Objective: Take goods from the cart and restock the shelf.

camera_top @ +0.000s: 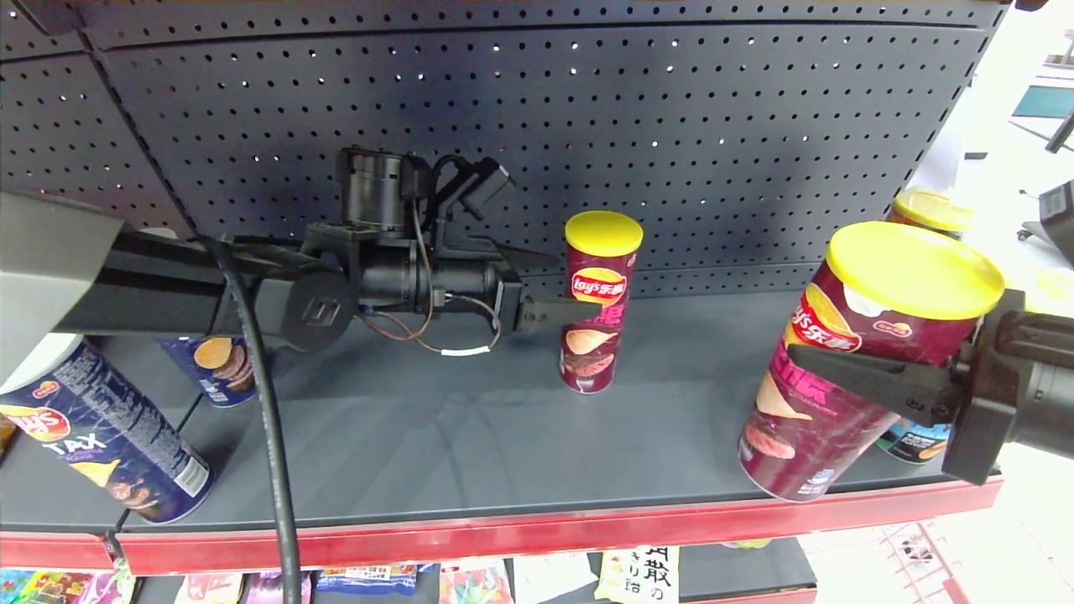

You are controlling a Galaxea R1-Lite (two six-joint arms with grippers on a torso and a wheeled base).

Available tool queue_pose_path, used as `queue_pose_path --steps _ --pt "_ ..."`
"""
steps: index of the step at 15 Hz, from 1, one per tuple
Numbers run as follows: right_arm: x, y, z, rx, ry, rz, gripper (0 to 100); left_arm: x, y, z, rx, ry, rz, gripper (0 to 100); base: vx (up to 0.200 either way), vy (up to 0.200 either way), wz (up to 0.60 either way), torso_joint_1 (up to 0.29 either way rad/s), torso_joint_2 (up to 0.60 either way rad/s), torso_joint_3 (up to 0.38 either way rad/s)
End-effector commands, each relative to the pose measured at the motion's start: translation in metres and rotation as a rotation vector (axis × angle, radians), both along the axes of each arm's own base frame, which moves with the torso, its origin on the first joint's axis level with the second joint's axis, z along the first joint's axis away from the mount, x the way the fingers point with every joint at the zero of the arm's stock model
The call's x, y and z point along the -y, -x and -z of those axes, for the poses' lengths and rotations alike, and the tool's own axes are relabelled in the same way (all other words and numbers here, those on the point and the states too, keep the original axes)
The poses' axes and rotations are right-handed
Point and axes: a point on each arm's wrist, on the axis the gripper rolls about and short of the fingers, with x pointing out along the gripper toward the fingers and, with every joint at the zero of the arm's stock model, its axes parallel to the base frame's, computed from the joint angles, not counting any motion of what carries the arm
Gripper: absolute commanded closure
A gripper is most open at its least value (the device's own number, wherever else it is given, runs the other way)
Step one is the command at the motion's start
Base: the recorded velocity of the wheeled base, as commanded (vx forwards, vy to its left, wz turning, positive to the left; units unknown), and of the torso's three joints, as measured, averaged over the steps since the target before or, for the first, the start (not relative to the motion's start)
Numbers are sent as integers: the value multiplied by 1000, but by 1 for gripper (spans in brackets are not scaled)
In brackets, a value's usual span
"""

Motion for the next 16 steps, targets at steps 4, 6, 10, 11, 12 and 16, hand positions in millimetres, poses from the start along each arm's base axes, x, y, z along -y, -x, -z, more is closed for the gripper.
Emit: queue_pose_path --steps 4,6,10,11,12,16 --pt "2 3 -2 12 -6 4 100 17 -9 14 -15 -6 34 0 0 0 0 0 0 0" --pt "4 5 0 9 -4 7 100 21 -16 16 -9 -1 37 0 0 0 0 0 0 0" --pt "6 8 -2 19 -11 10 100 34 -20 16 6 9 66 0 0 0 0 0 0 0" --pt "6 8 -2 19 -11 10 100 36 -23 17 10 11 66 0 0 0 0 0 0 0" --pt "6 8 -1 18 -10 10 100 37 -25 15 18 16 66 0 0 0 0 0 0 0" --pt "6 8 -1 18 -10 10 100 37 -26 16 19 15 60 100 0 0 0 0 0 0"
